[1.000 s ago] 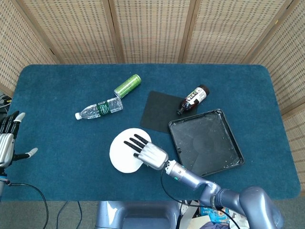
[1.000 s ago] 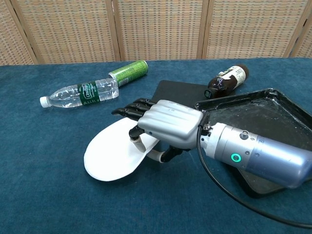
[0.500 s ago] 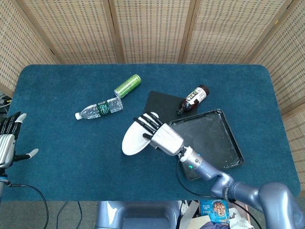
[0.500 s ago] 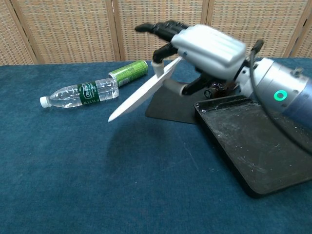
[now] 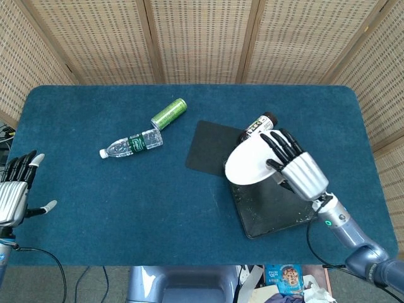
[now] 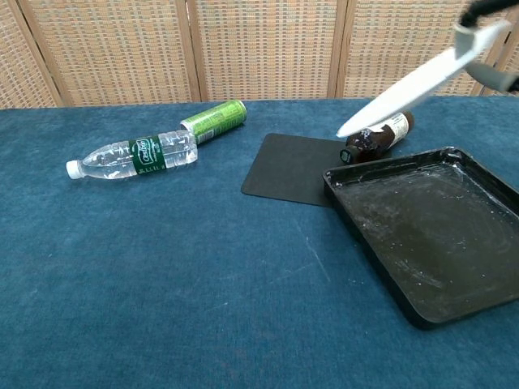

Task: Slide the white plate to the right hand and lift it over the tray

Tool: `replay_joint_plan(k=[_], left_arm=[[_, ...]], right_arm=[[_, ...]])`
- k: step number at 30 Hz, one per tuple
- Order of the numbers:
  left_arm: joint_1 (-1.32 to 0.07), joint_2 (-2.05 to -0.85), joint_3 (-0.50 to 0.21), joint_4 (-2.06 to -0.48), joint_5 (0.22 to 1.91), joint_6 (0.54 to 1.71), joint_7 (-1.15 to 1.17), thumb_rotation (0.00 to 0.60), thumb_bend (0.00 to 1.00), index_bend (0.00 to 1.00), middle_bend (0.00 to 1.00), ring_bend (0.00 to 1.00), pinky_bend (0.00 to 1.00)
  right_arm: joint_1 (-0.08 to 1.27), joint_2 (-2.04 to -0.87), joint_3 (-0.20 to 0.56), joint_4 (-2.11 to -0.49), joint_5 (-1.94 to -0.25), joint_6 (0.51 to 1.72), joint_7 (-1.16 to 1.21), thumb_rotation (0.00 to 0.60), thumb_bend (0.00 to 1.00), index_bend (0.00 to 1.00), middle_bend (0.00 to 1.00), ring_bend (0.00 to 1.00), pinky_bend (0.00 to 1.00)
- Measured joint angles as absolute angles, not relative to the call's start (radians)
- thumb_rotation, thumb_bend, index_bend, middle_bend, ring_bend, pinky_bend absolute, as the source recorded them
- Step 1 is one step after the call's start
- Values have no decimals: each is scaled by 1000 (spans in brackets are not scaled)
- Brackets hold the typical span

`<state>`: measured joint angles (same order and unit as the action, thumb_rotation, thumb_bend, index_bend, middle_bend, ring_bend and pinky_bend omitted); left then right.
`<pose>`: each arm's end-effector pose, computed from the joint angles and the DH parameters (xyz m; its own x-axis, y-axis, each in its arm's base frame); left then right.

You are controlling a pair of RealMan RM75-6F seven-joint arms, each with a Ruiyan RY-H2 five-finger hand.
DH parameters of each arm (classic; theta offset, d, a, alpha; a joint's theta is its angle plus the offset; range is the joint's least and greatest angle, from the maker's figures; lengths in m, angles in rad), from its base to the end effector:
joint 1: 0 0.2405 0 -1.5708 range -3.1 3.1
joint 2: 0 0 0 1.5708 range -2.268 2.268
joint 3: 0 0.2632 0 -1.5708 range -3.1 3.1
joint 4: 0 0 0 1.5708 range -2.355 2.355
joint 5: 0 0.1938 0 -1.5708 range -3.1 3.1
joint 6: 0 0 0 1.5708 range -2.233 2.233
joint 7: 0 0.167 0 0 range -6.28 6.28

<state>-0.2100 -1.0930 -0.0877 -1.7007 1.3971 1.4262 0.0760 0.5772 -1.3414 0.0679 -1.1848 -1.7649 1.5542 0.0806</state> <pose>-0.2829 0.2458 0.1799 0.3934 -0.0145 0.9192 0.9185 -0.0360 -0.3937 -0.1892 -0.3340 0.1325 0.4123 0.3077 0.8575 -0.6129 -0.6027 0.5110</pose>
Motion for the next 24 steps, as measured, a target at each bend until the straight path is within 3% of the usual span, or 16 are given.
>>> replay_joint_plan(k=[5, 14, 16, 18, 20, 24], left_arm=[[-204, -1093, -82, -1713, 1415, 1437, 84, 600, 0, 0, 0, 0, 0], [-200, -1099, -79, -1720, 1421, 1437, 99, 600, 0, 0, 0, 0, 0], [-200, -1100, -81, -1720, 1419, 1437, 100, 600, 0, 0, 0, 0, 0], [-199, -1100, -81, -1719, 1417, 1436, 100, 600, 0, 0, 0, 0, 0], [-198, -1098, -82, -1718, 1413, 1433, 100, 600, 0, 0, 0, 0, 0], [-197, -1094, -83, -1718, 1408, 1428, 97, 600, 0, 0, 0, 0, 0]], right_arm=[[526, -1348, 24, -1106, -1759, 1567, 123, 600, 564, 659, 0, 0, 0], [466, -1466, -25, -904, -1752, 1573, 215, 600, 561, 658, 0, 0, 0], [463, -1496, -29, -868, -1748, 1561, 233, 600, 429, 536, 0, 0, 0], [461, -1518, -33, -840, -1744, 1545, 248, 600, 105, 171, 0, 0, 0], [461, -1524, -39, -831, -1741, 1524, 253, 600, 0, 9, 0, 0, 0], [460, -1495, -53, -873, -1724, 1440, 235, 600, 0, 0, 0, 0, 0]])
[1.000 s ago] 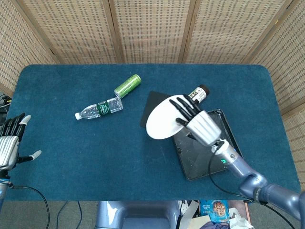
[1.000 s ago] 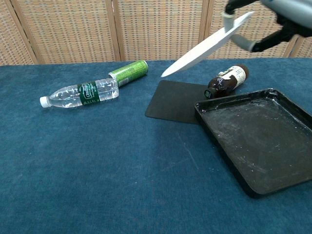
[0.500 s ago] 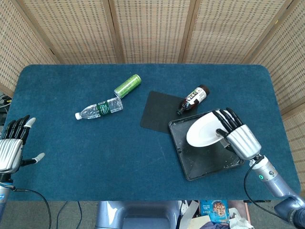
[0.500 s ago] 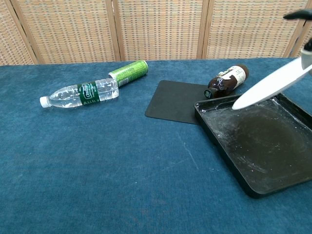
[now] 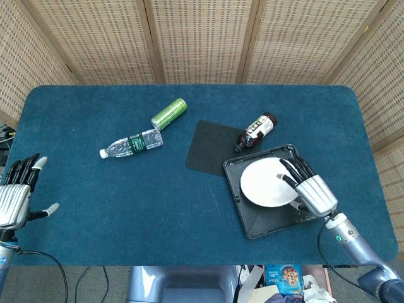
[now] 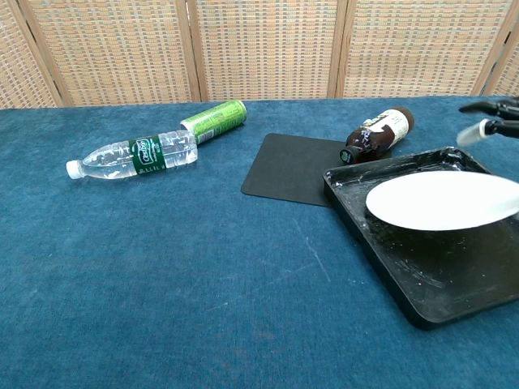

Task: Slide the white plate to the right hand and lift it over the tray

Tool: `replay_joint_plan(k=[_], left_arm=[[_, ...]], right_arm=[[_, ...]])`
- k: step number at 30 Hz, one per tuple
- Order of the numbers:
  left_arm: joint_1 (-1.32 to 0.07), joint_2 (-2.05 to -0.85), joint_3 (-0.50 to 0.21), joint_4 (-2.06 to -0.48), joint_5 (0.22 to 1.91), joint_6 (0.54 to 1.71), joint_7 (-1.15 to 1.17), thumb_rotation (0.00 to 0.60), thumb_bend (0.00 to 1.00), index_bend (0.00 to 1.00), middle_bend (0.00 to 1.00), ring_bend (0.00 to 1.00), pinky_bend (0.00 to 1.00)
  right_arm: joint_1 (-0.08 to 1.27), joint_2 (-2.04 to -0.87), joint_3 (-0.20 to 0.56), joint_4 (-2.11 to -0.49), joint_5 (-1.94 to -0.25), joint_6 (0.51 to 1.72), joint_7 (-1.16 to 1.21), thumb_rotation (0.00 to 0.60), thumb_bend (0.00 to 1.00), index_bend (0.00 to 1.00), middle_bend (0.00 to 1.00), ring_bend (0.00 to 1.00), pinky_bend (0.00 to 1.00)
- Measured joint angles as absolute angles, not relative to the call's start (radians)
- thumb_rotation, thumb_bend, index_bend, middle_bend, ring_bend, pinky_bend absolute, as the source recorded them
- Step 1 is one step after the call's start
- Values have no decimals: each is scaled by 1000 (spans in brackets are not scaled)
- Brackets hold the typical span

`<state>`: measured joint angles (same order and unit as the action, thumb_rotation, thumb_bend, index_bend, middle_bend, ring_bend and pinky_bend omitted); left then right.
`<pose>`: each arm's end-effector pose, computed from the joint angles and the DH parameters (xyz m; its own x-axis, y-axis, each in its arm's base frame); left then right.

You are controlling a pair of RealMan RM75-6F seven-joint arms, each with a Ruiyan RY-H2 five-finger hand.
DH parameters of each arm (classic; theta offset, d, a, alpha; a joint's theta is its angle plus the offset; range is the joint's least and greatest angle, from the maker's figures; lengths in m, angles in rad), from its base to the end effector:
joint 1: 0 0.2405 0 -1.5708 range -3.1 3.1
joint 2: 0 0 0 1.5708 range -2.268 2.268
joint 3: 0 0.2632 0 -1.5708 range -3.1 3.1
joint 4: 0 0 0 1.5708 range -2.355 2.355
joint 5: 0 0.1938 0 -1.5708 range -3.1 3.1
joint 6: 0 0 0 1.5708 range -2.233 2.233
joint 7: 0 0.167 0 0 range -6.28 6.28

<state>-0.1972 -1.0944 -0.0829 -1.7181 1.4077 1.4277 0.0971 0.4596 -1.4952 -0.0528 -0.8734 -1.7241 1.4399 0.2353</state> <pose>-0.2814 0.2405 0.1766 0.3983 -0.0044 0.9172 0.9166 -0.0369 -0.3982 -0.2863 -0.3133 0.0800 0.5591 0.0458 0.8278 -0.7018 -0.5054 0.5020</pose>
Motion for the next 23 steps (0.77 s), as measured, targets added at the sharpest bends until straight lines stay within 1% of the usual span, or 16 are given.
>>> replay_joint_plan(k=[4, 7, 12, 16, 19, 23], left_arm=[[-195, -1092, -83, -1718, 1409, 1427, 89, 600, 0, 0, 0, 0, 0], [-193, -1089, -82, -1719, 1415, 1430, 86, 600, 0, 0, 0, 0, 0], [-182, -1085, -79, -1717, 1427, 1449, 81, 600, 0, 0, 0, 0, 0], [-165, -1086, -69, -1708, 1443, 1477, 97, 600, 0, 0, 0, 0, 0], [-147, -1088, -57, -1705, 1461, 1499, 103, 600, 0, 0, 0, 0, 0], [-132, -1085, -46, -1711, 1480, 1517, 96, 600, 0, 0, 0, 0, 0]], right_arm=[[453, -1436, -57, -993, -1702, 1406, 191, 600, 0, 0, 0, 0, 0], [442, -1370, -60, -1113, -1682, 1388, 131, 600, 0, 0, 0, 0, 0], [407, -1224, -67, -1335, -1628, 1363, -23, 600, 0, 0, 0, 0, 0], [362, -1121, -65, -1480, -1558, 1363, -118, 600, 0, 0, 0, 0, 0], [312, -1088, -55, -1544, -1493, 1391, -149, 600, 0, 0, 0, 0, 0], [260, -1098, -37, -1561, -1460, 1450, -151, 600, 0, 0, 0, 0, 0]])
